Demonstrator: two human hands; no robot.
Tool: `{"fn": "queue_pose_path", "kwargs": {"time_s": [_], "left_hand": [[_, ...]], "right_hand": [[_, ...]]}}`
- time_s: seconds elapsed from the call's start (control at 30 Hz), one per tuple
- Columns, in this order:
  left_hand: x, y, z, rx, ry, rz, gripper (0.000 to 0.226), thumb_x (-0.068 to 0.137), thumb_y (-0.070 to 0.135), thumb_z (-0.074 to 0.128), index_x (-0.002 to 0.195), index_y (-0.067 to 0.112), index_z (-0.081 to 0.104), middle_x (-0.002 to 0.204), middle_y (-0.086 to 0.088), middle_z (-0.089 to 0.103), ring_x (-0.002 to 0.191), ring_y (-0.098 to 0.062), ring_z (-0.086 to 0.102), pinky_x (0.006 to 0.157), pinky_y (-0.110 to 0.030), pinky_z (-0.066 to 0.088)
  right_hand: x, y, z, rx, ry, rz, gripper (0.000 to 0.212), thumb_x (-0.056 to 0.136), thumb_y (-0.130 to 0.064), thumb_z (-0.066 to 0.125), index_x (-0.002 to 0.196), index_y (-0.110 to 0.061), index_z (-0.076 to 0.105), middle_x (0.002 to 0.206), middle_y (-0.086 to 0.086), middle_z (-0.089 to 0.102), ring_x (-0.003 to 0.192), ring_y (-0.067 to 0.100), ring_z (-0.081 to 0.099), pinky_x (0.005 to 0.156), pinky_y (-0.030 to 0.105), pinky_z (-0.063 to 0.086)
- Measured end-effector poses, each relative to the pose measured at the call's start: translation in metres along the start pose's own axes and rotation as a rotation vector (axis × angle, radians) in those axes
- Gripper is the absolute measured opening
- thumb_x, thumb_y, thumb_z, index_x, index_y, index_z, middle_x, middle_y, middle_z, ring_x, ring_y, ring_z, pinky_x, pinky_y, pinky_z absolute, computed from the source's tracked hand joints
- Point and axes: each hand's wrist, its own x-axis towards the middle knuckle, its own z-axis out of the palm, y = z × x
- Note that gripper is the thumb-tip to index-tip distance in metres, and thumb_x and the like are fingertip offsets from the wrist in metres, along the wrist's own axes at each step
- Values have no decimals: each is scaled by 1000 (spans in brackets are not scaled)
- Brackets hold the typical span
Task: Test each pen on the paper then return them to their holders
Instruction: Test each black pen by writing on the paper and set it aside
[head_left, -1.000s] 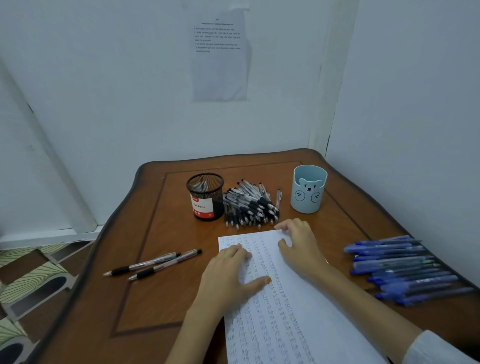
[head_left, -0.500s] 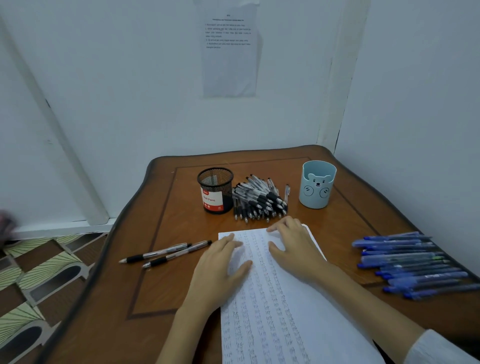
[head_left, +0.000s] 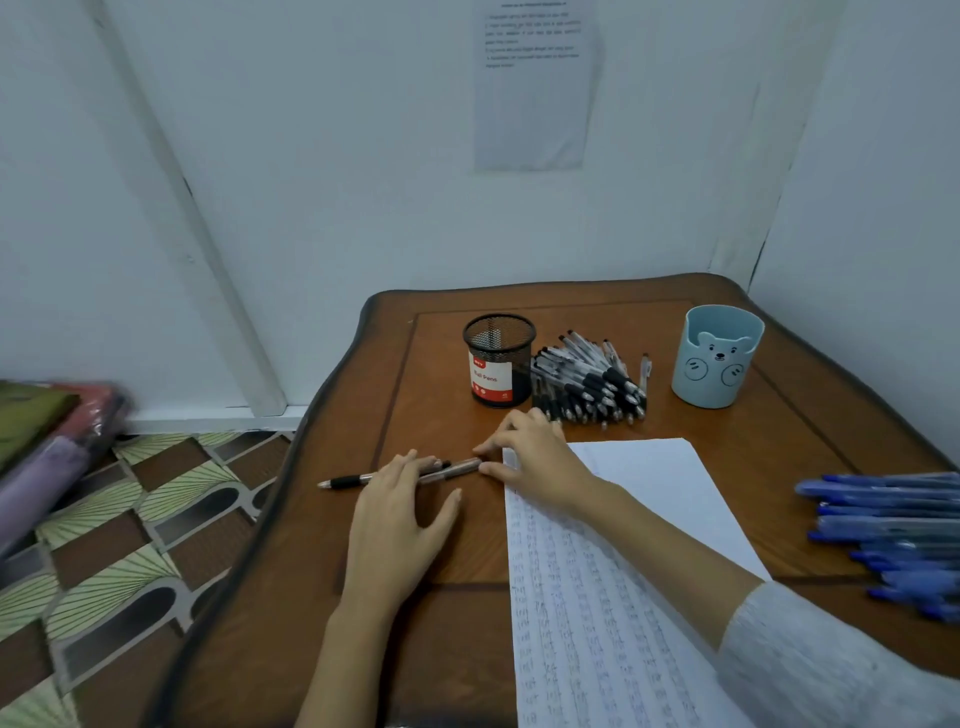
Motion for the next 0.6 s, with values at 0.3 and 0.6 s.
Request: {"fn": "queue_pose_path", "kwargs": {"time_s": [0.3, 0.6], "left_hand": [[0, 0, 2, -49, 46, 30, 34, 88, 33, 62, 121, 25, 59, 132, 7, 56, 127, -10, 46, 108, -30, 33], [9, 38, 17, 0, -88, 142, 36, 93, 41, 51, 127, 28, 53, 135, 12, 51, 126, -4, 42, 107, -27, 33]], "right_hand": [[-14, 14, -28, 850, 79, 135, 11, 91, -21, 65, 98, -19, 72, 101, 1, 70, 98, 12, 64, 84, 24, 50], [-30, 48, -75, 1888, 240, 394, 37, 102, -40, 37, 81, -17, 57, 48, -5, 38, 34, 5, 26, 31, 16, 19]]}}
